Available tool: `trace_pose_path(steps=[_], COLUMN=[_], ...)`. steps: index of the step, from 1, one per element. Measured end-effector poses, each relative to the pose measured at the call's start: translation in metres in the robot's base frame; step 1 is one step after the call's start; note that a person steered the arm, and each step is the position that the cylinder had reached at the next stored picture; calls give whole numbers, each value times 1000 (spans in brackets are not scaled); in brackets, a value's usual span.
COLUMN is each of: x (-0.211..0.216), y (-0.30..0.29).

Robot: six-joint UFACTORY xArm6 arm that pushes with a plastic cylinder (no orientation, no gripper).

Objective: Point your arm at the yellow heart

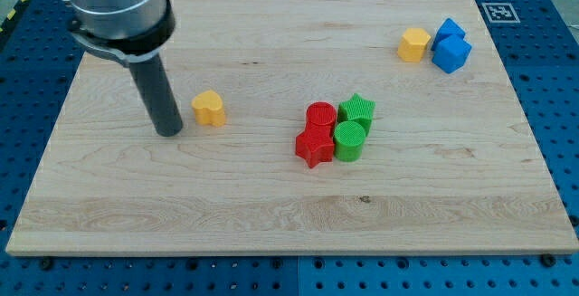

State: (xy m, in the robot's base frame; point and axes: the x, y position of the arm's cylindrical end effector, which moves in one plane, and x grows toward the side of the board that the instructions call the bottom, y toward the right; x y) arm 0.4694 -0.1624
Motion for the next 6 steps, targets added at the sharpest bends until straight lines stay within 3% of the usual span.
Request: trace_pose_path(steps=[2,3,6], x=[32,36,-24], y=[13,47,61])
